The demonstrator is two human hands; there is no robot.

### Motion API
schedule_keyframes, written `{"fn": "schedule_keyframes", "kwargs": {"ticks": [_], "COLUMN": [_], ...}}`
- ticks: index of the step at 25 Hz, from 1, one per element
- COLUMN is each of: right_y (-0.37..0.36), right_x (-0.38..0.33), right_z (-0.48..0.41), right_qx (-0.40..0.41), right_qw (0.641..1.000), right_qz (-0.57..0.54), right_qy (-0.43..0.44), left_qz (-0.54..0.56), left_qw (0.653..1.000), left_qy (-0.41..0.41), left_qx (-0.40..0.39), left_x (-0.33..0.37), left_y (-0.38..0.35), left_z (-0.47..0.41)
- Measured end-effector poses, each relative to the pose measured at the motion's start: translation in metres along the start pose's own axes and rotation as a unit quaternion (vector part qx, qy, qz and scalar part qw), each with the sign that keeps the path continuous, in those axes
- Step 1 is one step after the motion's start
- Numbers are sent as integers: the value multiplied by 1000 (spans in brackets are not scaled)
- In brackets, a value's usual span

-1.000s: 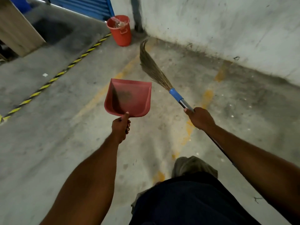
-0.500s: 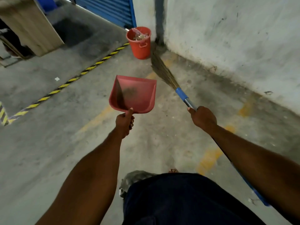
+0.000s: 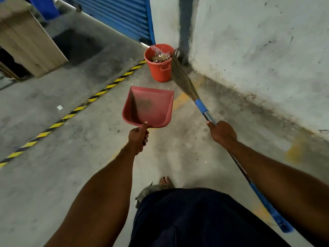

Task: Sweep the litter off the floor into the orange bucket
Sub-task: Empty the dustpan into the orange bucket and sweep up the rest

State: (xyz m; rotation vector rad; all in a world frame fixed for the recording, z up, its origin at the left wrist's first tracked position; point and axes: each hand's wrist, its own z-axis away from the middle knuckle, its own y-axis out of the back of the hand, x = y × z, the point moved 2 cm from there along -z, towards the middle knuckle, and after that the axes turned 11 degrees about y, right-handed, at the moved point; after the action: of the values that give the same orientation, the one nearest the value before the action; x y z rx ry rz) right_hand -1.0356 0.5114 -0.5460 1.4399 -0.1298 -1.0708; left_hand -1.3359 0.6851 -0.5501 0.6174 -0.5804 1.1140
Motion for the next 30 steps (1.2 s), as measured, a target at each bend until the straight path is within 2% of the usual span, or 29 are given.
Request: {"fn": "schedule_keyframes", "kwargs": {"ticks": [9, 15, 22, 25, 30], "right_y": [-12, -20, 4, 10, -14], "right_x": [-109, -153, -204, -227, -257], "right_z": [-194, -368, -555, -621, -727], "right_qx": [-6, -7, -16, -17, -6], "right_qw": [999, 999, 999, 999, 999], "right_qz": [-35, -40, -45, -31, -32], "right_qy": [-19, -22, -14, -12, -40], "left_qz": [-33, -28, -41, -80, -141], "left_qw": [998, 998, 998, 995, 987], "left_qy": [46, 52, 51, 60, 75], "left_qx": [-9, -1, -2, -9, -17], "left_x": [191, 306, 441, 505, 600], "left_y": [28, -5, -44, -56, -80], "left_z": [-165, -300, -429, -480, -615]}}
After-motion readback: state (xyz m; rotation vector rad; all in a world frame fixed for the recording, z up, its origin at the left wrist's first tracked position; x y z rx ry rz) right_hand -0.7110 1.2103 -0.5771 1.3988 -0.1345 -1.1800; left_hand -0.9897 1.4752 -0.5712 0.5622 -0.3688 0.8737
